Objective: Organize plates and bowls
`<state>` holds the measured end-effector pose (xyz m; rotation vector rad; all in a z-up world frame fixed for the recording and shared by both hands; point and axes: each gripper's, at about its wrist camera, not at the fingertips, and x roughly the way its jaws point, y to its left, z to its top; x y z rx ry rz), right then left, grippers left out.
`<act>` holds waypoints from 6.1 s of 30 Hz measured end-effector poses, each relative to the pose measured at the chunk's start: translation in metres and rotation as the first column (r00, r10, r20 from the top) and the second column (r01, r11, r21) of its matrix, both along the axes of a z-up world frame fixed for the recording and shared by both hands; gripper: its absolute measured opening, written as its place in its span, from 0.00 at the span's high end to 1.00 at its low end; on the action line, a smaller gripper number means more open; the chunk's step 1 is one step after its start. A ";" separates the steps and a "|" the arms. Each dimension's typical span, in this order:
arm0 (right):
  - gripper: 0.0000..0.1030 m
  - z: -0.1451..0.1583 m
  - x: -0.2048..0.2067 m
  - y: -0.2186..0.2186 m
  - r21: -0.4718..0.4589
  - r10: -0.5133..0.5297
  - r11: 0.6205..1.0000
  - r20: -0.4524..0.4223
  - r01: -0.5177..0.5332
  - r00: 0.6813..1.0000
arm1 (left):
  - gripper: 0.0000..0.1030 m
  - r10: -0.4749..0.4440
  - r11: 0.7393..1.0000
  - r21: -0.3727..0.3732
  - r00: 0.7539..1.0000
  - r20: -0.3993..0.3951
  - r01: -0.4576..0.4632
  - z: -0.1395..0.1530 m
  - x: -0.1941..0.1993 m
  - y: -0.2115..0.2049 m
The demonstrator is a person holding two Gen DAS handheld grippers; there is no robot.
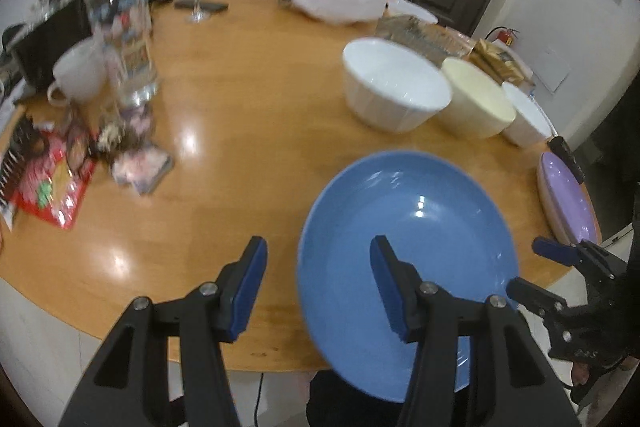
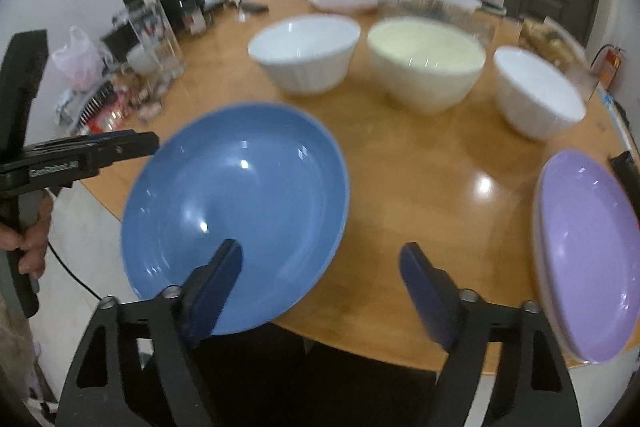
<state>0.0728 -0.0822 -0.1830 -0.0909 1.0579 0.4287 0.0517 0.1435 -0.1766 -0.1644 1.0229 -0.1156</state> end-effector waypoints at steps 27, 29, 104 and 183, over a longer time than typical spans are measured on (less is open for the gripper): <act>0.85 -0.009 0.009 -0.007 0.001 -0.012 1.000 -0.073 0.012 0.997 | 0.91 -0.027 0.999 0.022 0.999 -0.036 0.027 -0.016 0.003 -0.017; 0.85 -0.005 0.008 -0.012 0.002 -0.019 1.000 -0.058 0.019 0.998 | 0.91 -0.035 0.999 0.031 0.999 -0.028 0.035 -0.010 0.004 -0.024; 0.78 0.020 0.015 -0.265 -0.229 -0.435 0.865 0.101 0.447 0.895 | 0.84 -0.496 0.796 0.351 0.864 -0.091 0.494 0.004 0.081 -0.362; 0.20 -0.004 0.134 0.063 -0.027 0.085 0.996 0.223 -0.081 0.971 | 0.90 -0.251 0.966 0.049 0.967 -0.037 0.252 -0.003 0.211 -0.040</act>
